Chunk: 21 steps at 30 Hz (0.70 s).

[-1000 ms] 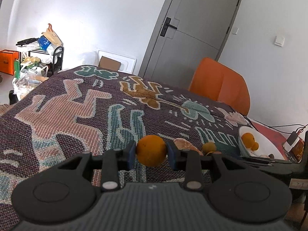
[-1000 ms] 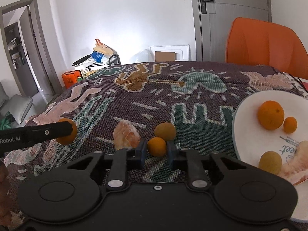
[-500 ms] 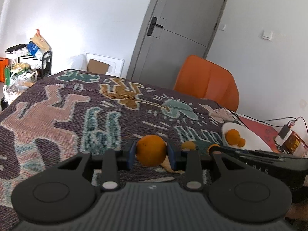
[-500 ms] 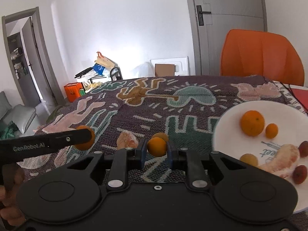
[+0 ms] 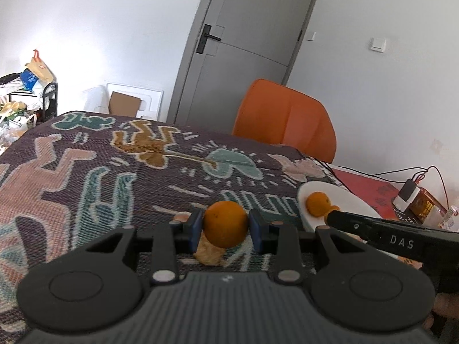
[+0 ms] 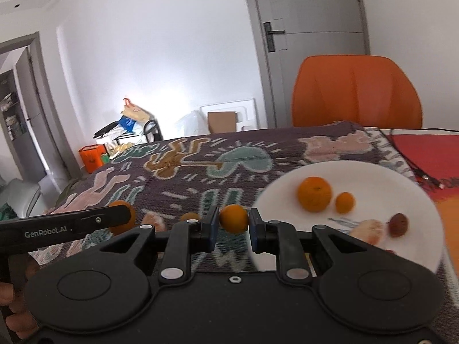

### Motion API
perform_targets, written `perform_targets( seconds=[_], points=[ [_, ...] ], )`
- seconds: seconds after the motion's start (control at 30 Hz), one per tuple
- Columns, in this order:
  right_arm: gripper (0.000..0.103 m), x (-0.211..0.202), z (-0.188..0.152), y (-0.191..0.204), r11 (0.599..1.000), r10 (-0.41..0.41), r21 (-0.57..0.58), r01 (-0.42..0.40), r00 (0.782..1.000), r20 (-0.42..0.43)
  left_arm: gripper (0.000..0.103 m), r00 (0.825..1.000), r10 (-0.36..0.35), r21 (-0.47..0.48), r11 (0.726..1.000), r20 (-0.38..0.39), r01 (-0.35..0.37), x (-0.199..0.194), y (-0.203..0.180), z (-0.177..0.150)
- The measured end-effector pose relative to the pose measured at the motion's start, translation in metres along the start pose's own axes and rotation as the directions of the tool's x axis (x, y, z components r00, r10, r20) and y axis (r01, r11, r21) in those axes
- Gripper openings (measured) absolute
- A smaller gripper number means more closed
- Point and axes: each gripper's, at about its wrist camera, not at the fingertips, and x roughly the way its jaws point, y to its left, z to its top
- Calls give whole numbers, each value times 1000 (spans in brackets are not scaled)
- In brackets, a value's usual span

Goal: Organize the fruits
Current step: 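Carry the orange and kumquat onto the white plate and open both tools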

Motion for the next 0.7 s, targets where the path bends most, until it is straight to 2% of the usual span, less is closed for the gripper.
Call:
perform_targets(
  seconds=[0.7],
  points=[
    [21,-19,-13,-64,989,-132,71,131,991,12,33,998,-65,46,997,-19,66,17,-42,-3]
  ],
)
